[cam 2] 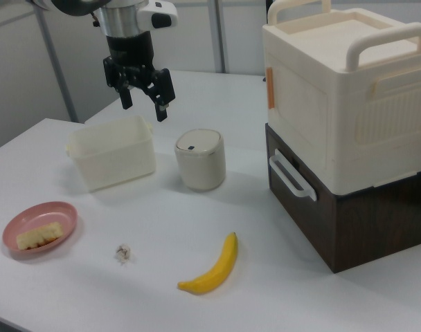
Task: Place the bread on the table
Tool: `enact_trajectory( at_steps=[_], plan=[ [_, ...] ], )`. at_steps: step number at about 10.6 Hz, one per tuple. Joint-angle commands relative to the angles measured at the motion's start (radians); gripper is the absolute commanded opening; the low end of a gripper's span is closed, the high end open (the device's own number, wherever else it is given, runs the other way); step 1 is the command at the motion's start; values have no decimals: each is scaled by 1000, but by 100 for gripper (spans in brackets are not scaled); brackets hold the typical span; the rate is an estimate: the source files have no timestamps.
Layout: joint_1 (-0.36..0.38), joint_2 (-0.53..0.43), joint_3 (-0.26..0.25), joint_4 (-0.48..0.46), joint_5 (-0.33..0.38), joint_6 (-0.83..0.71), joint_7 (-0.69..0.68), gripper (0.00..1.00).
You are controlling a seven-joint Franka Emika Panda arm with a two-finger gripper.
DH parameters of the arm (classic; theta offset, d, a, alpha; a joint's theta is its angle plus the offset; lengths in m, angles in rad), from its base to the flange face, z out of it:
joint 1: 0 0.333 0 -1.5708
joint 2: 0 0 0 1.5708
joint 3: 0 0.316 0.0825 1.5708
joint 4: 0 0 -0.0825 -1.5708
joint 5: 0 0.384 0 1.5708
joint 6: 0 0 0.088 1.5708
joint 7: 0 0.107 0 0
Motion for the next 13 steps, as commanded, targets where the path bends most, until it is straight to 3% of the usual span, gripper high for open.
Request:
enact_trajectory(
  at_steps=[1, 7, 13],
  plan=[
    [15, -12, -6, -5, -21, -15, 23, 100],
    [15, -14, -6, -5, -29, -15, 22, 100],
    [13, -9, 23, -5, 29, -7, 11, 100]
  ],
)
